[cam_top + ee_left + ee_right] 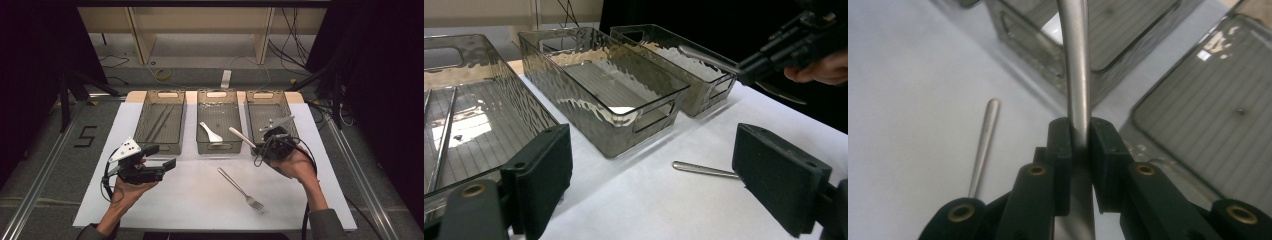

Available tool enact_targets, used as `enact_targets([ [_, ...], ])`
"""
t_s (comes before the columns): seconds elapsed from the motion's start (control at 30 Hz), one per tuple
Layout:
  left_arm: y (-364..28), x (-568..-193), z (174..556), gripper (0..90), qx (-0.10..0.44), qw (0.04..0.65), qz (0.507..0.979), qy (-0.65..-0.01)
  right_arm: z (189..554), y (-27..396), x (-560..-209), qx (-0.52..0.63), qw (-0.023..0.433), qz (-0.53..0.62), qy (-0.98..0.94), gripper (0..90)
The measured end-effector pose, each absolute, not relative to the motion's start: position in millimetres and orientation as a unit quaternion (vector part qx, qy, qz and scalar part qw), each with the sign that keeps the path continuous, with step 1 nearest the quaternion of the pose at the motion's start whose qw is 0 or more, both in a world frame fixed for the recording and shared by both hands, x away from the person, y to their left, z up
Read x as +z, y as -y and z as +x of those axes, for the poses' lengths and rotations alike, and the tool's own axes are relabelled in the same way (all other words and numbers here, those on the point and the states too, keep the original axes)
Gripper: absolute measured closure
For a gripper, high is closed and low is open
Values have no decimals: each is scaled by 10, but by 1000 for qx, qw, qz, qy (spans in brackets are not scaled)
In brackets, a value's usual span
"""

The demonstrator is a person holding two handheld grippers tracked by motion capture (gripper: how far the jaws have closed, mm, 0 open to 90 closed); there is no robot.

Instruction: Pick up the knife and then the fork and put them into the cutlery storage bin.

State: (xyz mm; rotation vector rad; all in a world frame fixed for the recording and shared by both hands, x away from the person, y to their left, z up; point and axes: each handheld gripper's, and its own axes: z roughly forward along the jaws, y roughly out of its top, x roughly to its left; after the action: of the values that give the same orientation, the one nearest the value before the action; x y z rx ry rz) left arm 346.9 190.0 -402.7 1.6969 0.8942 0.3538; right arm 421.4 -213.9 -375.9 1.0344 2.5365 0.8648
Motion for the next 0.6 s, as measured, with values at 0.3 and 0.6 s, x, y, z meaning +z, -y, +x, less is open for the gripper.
enact_targets([
  [0.3, -1904, -4023, 3470, 160, 151, 564, 719, -378, 4520, 2213, -3654, 304, 146, 387, -858, 808],
  [0.6, -1899, -4023, 3471, 160, 150, 567, 716, -379, 4847, 2272, -3608, 307, 156, 424, -838, 808],
])
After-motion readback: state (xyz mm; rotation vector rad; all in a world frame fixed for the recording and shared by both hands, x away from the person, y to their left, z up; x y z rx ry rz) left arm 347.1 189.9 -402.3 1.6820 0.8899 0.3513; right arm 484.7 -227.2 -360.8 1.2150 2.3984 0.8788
